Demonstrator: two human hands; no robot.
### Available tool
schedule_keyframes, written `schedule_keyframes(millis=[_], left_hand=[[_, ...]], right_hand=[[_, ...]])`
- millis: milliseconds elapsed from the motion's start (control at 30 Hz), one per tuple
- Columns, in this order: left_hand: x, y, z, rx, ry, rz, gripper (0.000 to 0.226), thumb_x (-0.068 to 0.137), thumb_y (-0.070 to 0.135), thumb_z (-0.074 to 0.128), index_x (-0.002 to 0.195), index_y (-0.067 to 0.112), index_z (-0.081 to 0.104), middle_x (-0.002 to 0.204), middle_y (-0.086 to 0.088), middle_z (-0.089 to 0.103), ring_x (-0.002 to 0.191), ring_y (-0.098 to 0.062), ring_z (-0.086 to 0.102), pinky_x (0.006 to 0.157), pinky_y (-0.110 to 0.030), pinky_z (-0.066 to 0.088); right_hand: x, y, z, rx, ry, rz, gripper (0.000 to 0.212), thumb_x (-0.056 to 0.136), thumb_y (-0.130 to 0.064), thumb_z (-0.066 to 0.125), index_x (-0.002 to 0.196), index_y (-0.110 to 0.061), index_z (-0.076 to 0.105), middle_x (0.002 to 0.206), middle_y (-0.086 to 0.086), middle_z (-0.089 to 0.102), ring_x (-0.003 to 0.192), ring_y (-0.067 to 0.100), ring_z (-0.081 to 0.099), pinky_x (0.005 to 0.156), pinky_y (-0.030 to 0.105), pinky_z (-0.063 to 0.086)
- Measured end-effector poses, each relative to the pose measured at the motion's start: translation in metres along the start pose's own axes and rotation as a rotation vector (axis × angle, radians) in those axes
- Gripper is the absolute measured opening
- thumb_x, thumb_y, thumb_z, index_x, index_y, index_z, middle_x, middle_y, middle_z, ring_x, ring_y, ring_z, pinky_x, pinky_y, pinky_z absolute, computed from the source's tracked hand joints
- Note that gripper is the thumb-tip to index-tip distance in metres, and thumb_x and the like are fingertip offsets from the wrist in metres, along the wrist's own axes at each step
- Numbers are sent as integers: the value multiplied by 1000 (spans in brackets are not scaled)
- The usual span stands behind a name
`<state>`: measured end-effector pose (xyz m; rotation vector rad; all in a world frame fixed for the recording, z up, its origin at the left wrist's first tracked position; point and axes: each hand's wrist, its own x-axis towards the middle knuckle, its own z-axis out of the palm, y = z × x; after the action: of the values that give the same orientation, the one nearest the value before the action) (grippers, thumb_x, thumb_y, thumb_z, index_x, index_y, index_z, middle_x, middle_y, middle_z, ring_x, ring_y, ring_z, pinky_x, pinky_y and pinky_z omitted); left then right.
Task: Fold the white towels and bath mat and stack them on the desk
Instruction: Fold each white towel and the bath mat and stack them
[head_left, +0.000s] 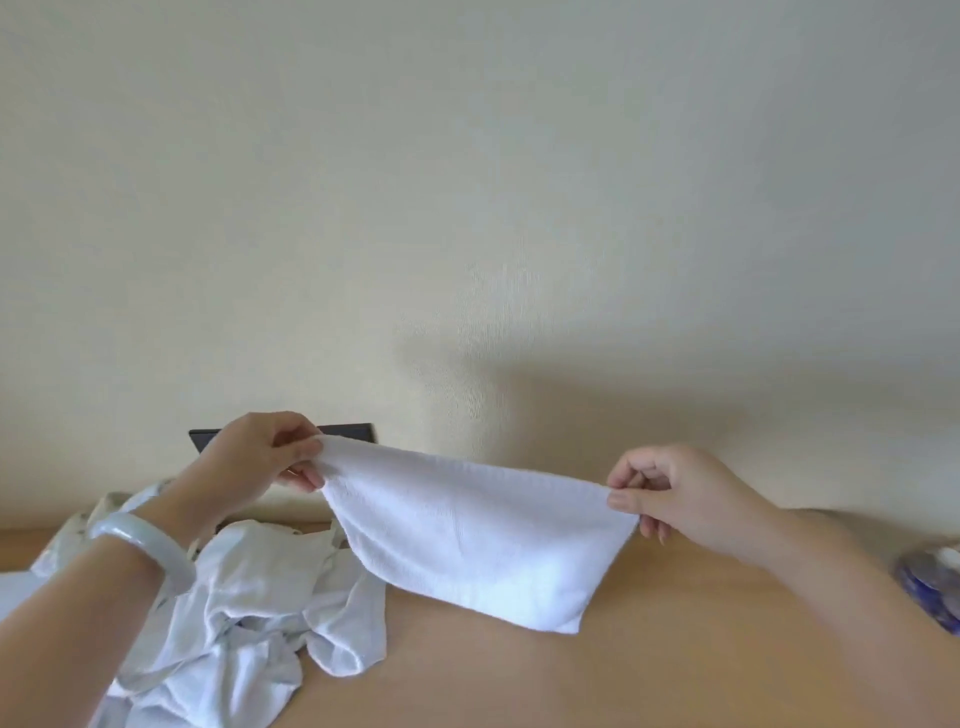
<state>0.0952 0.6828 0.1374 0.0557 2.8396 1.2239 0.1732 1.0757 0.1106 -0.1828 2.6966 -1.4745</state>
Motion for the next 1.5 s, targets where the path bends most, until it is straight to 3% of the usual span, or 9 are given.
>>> schedule_keyframes(millis=[267, 433, 567, 767, 933, 1100, 1233, 1333, 1500], left_hand=[[36, 71, -18, 127, 265, 96, 13, 95, 12, 56, 86, 9, 65, 68, -4, 74, 63, -14, 72, 62, -15, 50], [90, 129, 66, 216, 78, 211, 15, 92, 8, 51, 89, 10, 66, 73, -8, 74, 70, -15, 72, 51, -17, 44], [108, 116, 200, 252, -192, 257, 15, 88, 3, 54, 92, 9, 67, 92, -12, 72, 89, -25, 70, 81, -35, 56], [42, 42, 362, 349, -571, 306, 53, 98, 15, 52, 148, 20, 35, 153, -1, 35, 140, -19, 33, 110, -26, 26], [-36, -46, 375, 459, -353, 245, 52, 101, 14, 41, 151, 12, 26, 161, -7, 14, 150, -21, 9, 121, -31, 10], [-111, -118, 358, 502, -58, 282, 58, 92, 19, 45, 146, 3, 33, 157, -17, 26, 147, -30, 20, 116, -42, 13], [-136, -149, 350, 539, -47, 146, 66, 92, 29, 32, 151, 4, 21, 161, -16, 15, 149, -29, 12, 115, -43, 16], [-140, -154, 345, 474, 34, -38, 65, 94, 32, 47, 149, 6, 25, 156, -16, 26, 146, -28, 21, 117, -41, 20], [-140, -155, 305, 178, 111, -549, 56, 86, 24, 68, 131, 6, 40, 124, -12, 43, 119, -28, 35, 104, -40, 30]], right_hand=[[-24, -17, 43, 443, -110, -47, 5, 88, -3, 65, 83, -2, 63, 61, 8, 62, 52, 24, 58, 49, 31, 46], [-56, 27, 43, 596, 16, 94, 10, 89, -2, 62, 81, 3, 59, 61, 10, 56, 55, 29, 59, 51, 34, 47], [-86, 112, 61, 538, 74, 393, 13, 89, -3, 61, 82, 7, 55, 62, 11, 59, 57, 32, 63, 53, 35, 50], [-144, 234, 112, 460, 230, 846, 5, 89, 2, 56, 85, 5, 54, 65, 17, 63, 54, 29, 65, 55, 41, 56], [-150, 255, 117, 370, 287, 883, 9, 87, 3, 56, 78, 2, 53, 63, 16, 62, 57, 33, 67, 53, 37, 55], [-141, 254, 111, 218, 181, 971, 6, 87, -3, 58, 86, 2, 55, 68, 16, 64, 57, 28, 64, 62, 46, 55], [-108, 233, 147, -800, 272, 467, 26, 78, -9, 70, 101, -8, 58, 98, 8, 62, 87, 28, 59, 75, 38, 50], [-76, 225, 195, -716, 271, 93, 42, 82, -2, 66, 123, -3, 58, 134, 15, 55, 126, 31, 50, 103, 43, 42], [-62, 258, 219, -710, 191, 246, 54, 100, -32, 19, 149, -11, 31, 159, 7, 22, 148, 20, 14, 119, 47, 14]])
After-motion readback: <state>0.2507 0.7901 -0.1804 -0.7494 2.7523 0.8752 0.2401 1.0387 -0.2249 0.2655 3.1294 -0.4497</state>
